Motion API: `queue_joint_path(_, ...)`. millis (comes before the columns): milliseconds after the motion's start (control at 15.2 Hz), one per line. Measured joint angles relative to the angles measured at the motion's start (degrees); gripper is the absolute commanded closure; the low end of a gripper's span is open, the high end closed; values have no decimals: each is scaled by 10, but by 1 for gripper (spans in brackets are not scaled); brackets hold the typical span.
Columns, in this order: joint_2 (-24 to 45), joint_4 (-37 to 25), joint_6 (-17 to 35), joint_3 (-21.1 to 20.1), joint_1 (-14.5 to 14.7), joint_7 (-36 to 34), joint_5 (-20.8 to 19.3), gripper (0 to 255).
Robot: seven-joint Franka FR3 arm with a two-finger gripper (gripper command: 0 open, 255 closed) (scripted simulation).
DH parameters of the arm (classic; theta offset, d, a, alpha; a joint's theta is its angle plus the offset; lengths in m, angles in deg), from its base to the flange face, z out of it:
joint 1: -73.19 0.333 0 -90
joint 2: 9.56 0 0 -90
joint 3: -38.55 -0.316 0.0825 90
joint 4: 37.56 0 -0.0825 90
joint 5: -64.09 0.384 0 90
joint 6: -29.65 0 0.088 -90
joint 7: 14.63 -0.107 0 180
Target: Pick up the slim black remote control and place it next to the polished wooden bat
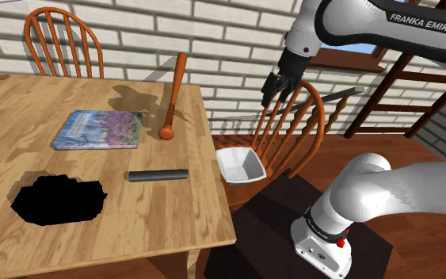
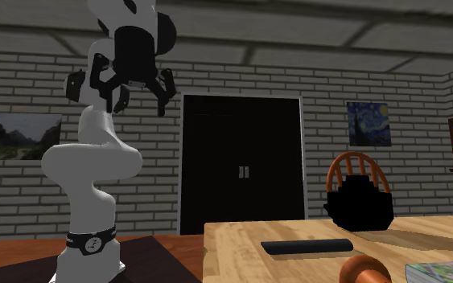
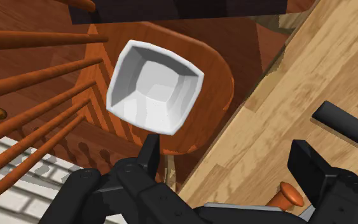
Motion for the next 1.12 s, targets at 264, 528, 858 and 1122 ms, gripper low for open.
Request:
queue_joint_path(264,42,-3,35,-6,15,21,4,0)
queue_joint_path(528,112,-17,82,-19,42,57,12,0)
queue_joint_path(858,202,-35,144,-36,74,106,18,0)
queue_joint_path(1122,278,-58,189,-52,97,142,20,0)
